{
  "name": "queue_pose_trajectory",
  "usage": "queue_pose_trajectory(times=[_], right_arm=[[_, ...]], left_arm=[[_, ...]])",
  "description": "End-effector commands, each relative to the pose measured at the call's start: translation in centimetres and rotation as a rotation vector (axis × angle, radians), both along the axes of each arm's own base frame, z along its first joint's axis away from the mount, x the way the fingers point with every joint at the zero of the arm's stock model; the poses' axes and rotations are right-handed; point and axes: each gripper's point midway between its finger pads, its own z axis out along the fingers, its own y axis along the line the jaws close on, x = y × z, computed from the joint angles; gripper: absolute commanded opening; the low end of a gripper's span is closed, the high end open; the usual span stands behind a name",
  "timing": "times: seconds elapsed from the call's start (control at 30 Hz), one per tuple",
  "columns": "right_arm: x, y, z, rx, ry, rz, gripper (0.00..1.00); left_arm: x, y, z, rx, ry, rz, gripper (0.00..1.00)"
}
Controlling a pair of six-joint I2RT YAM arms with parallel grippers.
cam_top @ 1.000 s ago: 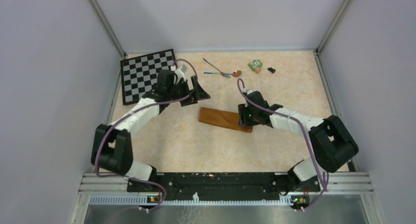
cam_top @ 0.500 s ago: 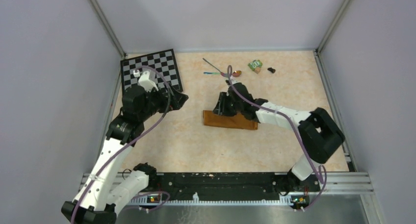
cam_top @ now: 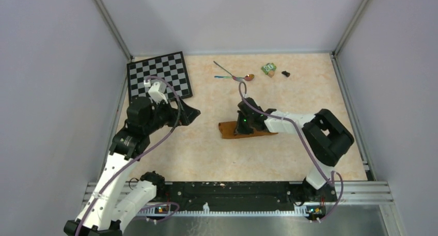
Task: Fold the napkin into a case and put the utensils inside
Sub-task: Move the smaller rectangle folded napkin to the center of the board.
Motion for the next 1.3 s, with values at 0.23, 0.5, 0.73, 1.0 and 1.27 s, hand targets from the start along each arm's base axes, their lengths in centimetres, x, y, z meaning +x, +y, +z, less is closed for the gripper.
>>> queue_pose_trajectory(times=[0.23,0.5,0.73,1.0,1.27], right_arm=[[-6.4,-23.5,5.4,-0.589,0.123,-0.265,0.18],[-5.1,-12.5,8.3,-0.142,0.069,-0.034,0.40],[-6.3,-17.3,6.0,-0.384,0.106,-0.152,0.26],[-8.8,-17.3,3.6,-0.391,0.171,-0.118,0.21],[-6.3,-13.9,-0.5,-0.296,0.151,-0.111,0.21]], left_arm=[[-1.3,-1.9,0.4,-0.050,-0.033,-0.150,0.99],[-1.2,-2.7,1.3,-0.046,-0.050,-0.204,0.99],[-1.8,-2.3,0.2,-0.023,-0.033,-0.204,0.99],[-1.7,-2.5,-0.8,-0.021,-0.015,-0.220,0.99],[-1.7,-2.4,-0.9,-0.009,-0.007,-0.215,0.99]])
